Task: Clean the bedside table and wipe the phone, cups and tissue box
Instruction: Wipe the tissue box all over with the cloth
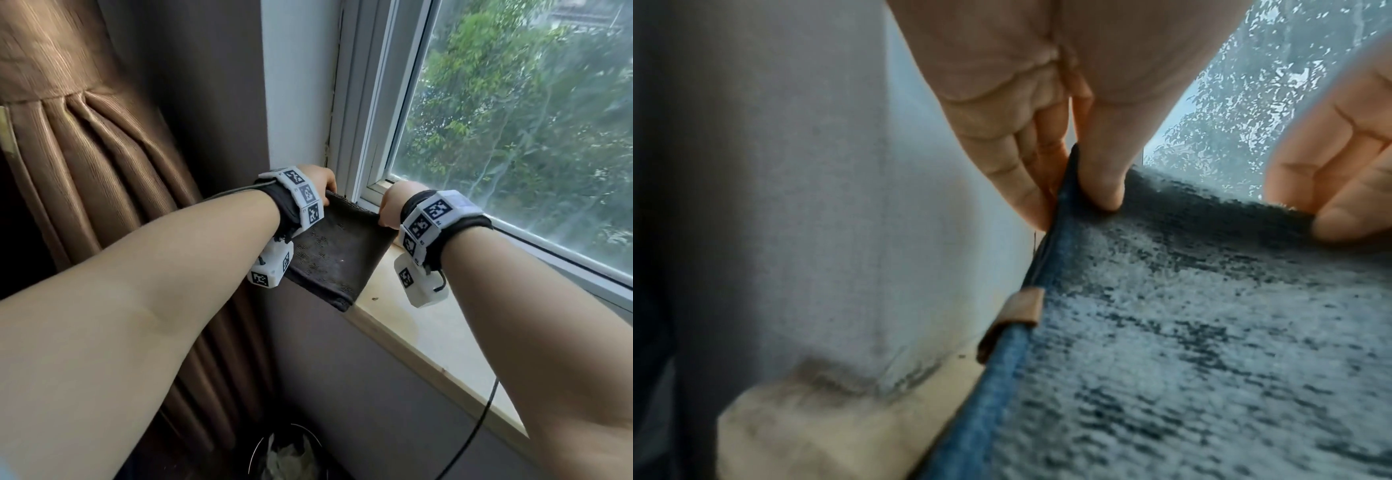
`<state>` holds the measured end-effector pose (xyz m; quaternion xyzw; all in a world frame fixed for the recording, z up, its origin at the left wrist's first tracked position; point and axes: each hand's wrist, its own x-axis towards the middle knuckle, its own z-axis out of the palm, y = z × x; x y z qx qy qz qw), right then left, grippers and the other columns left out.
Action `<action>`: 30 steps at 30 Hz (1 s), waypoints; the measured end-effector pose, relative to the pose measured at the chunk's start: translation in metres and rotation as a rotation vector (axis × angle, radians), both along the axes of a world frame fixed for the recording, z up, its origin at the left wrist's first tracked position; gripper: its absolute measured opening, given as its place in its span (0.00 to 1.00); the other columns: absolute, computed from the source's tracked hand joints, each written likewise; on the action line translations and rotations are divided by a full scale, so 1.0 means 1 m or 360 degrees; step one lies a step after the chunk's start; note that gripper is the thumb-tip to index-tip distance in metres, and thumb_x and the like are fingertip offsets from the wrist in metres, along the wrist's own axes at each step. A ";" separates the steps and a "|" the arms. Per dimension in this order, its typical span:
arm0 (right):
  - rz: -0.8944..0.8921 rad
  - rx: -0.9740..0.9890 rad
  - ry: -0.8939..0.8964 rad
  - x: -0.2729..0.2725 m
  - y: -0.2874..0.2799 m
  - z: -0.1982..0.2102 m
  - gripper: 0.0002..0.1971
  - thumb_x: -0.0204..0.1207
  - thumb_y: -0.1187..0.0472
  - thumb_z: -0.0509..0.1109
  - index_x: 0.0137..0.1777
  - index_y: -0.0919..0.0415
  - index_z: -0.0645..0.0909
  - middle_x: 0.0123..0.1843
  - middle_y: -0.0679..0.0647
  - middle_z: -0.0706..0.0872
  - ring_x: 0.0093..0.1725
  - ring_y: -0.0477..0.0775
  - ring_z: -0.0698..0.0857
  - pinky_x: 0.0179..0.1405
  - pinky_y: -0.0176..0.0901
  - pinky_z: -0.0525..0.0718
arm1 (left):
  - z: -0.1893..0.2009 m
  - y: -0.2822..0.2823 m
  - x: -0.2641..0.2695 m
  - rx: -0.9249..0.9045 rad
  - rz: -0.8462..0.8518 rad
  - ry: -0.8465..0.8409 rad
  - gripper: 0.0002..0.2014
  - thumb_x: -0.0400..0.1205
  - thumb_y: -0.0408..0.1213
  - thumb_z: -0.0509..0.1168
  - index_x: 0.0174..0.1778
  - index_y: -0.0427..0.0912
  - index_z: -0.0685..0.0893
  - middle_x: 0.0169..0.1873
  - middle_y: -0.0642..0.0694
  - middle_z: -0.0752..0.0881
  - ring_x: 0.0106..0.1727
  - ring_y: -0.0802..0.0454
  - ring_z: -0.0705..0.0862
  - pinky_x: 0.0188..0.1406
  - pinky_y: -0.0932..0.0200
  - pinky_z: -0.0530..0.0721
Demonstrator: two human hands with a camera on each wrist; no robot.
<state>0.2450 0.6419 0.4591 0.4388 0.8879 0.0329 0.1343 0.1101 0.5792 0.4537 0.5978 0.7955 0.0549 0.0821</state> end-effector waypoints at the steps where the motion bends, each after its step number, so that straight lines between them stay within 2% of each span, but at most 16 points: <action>1: 0.0020 0.0012 -0.0091 -0.001 0.001 -0.001 0.16 0.82 0.59 0.59 0.66 0.63 0.77 0.64 0.56 0.79 0.61 0.56 0.78 0.61 0.42 0.74 | -0.001 0.000 0.001 -0.0006 -0.0009 -0.0011 0.18 0.83 0.33 0.61 0.70 0.41 0.75 0.68 0.43 0.79 0.67 0.45 0.78 0.60 0.57 0.76; 3: 0.0021 0.0011 -0.0143 -0.003 0.006 -0.006 0.16 0.80 0.59 0.61 0.64 0.63 0.78 0.59 0.57 0.80 0.57 0.58 0.80 0.58 0.45 0.79 | -0.005 -0.003 0.002 -0.0001 -0.0029 -0.0042 0.19 0.82 0.34 0.62 0.70 0.42 0.76 0.68 0.43 0.79 0.67 0.46 0.79 0.61 0.56 0.76; 6: 0.0002 0.0000 0.0042 -0.007 0.000 -0.003 0.14 0.80 0.60 0.60 0.62 0.63 0.79 0.61 0.58 0.83 0.54 0.60 0.82 0.52 0.46 0.81 | -0.006 -0.013 0.003 0.0053 -0.0066 -0.0091 0.20 0.82 0.36 0.63 0.71 0.44 0.75 0.70 0.43 0.76 0.68 0.46 0.77 0.63 0.56 0.75; 8: 0.0028 -0.0018 0.0175 -0.011 -0.008 0.002 0.15 0.80 0.59 0.59 0.62 0.61 0.80 0.61 0.59 0.83 0.58 0.61 0.82 0.54 0.47 0.81 | -0.005 -0.024 0.004 0.0097 -0.0100 -0.0115 0.20 0.82 0.37 0.63 0.71 0.44 0.74 0.69 0.45 0.77 0.68 0.48 0.77 0.63 0.57 0.74; 11: 0.0116 -0.0056 0.0365 -0.014 -0.036 0.010 0.18 0.82 0.57 0.56 0.65 0.61 0.79 0.65 0.58 0.82 0.64 0.61 0.80 0.62 0.49 0.80 | -0.002 -0.052 0.002 0.0202 -0.0094 -0.0129 0.19 0.82 0.40 0.62 0.70 0.47 0.76 0.68 0.48 0.78 0.67 0.51 0.78 0.59 0.62 0.72; 15: 0.0394 -0.0164 0.0729 -0.018 -0.090 0.014 0.14 0.80 0.58 0.59 0.59 0.58 0.83 0.60 0.55 0.86 0.60 0.57 0.82 0.60 0.45 0.79 | 0.004 -0.106 -0.010 0.0312 -0.0020 -0.0162 0.18 0.81 0.43 0.62 0.67 0.49 0.78 0.66 0.49 0.79 0.66 0.52 0.78 0.63 0.59 0.73; 18: 0.0635 -0.0293 0.0898 -0.032 -0.133 0.013 0.11 0.79 0.57 0.63 0.57 0.56 0.83 0.57 0.54 0.87 0.57 0.56 0.83 0.57 0.42 0.77 | 0.010 -0.155 -0.024 0.0374 0.0072 -0.0138 0.17 0.80 0.41 0.64 0.64 0.46 0.81 0.61 0.47 0.83 0.62 0.50 0.80 0.59 0.60 0.74; 21: 0.0983 -0.0369 0.0982 -0.055 -0.182 0.011 0.10 0.78 0.59 0.66 0.55 0.60 0.85 0.52 0.58 0.87 0.53 0.58 0.84 0.55 0.45 0.77 | 0.012 -0.217 -0.043 0.0403 0.0191 -0.0145 0.14 0.79 0.39 0.64 0.59 0.45 0.84 0.56 0.47 0.85 0.58 0.49 0.83 0.59 0.56 0.79; 23: 0.1175 -0.0446 0.1008 -0.074 -0.214 0.007 0.10 0.77 0.61 0.67 0.55 0.61 0.85 0.50 0.58 0.87 0.49 0.56 0.83 0.54 0.45 0.78 | 0.010 -0.265 -0.057 0.0414 0.0302 -0.0131 0.13 0.79 0.40 0.63 0.58 0.46 0.84 0.54 0.49 0.86 0.56 0.51 0.83 0.58 0.56 0.79; 26: 0.1346 -0.0565 0.0994 -0.104 -0.262 -0.001 0.09 0.77 0.61 0.67 0.55 0.58 0.85 0.47 0.51 0.86 0.47 0.47 0.80 0.51 0.35 0.75 | 0.003 -0.342 -0.078 0.0414 0.0501 -0.0129 0.13 0.80 0.40 0.63 0.60 0.47 0.84 0.55 0.52 0.84 0.54 0.57 0.82 0.56 0.62 0.77; 30: 0.1497 -0.0767 0.0826 -0.143 -0.320 -0.029 0.09 0.79 0.61 0.65 0.55 0.58 0.85 0.47 0.47 0.84 0.47 0.43 0.80 0.50 0.27 0.71 | -0.023 -0.441 -0.103 0.0414 0.0882 -0.0194 0.12 0.80 0.40 0.64 0.59 0.46 0.84 0.55 0.54 0.83 0.57 0.56 0.82 0.63 0.55 0.79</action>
